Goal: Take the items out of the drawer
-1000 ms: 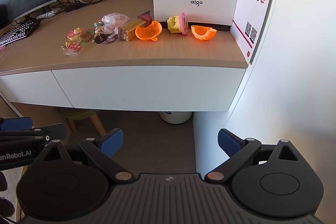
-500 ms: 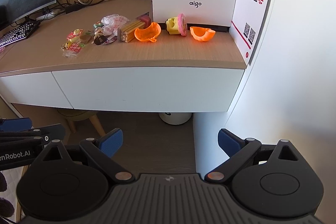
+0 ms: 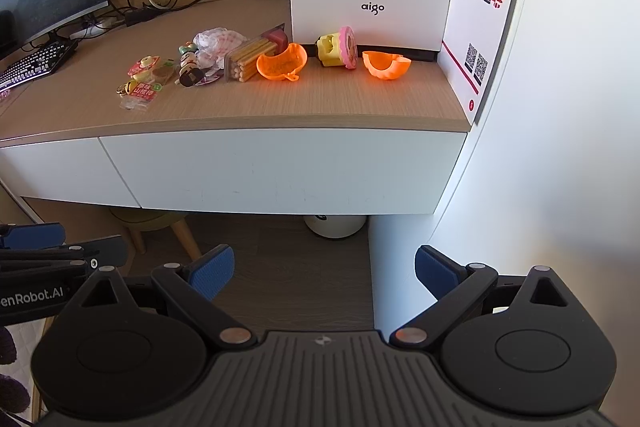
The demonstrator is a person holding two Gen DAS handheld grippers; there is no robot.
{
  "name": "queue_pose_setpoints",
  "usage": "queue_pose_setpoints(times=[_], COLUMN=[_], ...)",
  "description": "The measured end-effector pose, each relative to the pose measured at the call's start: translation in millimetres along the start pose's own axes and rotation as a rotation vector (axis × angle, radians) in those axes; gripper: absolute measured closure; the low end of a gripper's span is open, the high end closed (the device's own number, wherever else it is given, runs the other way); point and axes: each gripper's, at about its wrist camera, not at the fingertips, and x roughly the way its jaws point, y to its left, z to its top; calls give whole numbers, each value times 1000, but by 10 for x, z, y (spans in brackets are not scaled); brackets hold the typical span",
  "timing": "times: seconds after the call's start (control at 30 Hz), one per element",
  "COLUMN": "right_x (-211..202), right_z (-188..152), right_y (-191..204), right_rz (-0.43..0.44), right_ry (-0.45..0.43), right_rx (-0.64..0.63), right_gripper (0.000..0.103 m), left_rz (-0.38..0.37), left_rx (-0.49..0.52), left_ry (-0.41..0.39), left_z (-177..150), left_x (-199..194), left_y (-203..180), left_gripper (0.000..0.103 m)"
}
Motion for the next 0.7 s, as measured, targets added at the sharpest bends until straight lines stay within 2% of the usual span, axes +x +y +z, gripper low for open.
queue_pose_setpoints(times=[0.7], right_x=[8], right_z=[3], right_y=[-4], right_rz=[5], right_ry=[9], right_rx=[5], right_gripper=[5], left_rz=[-11], left_rx=[8], left_ry=[9], left_z=[-10], left_x=[41], left_y=[-17], left_gripper=[24])
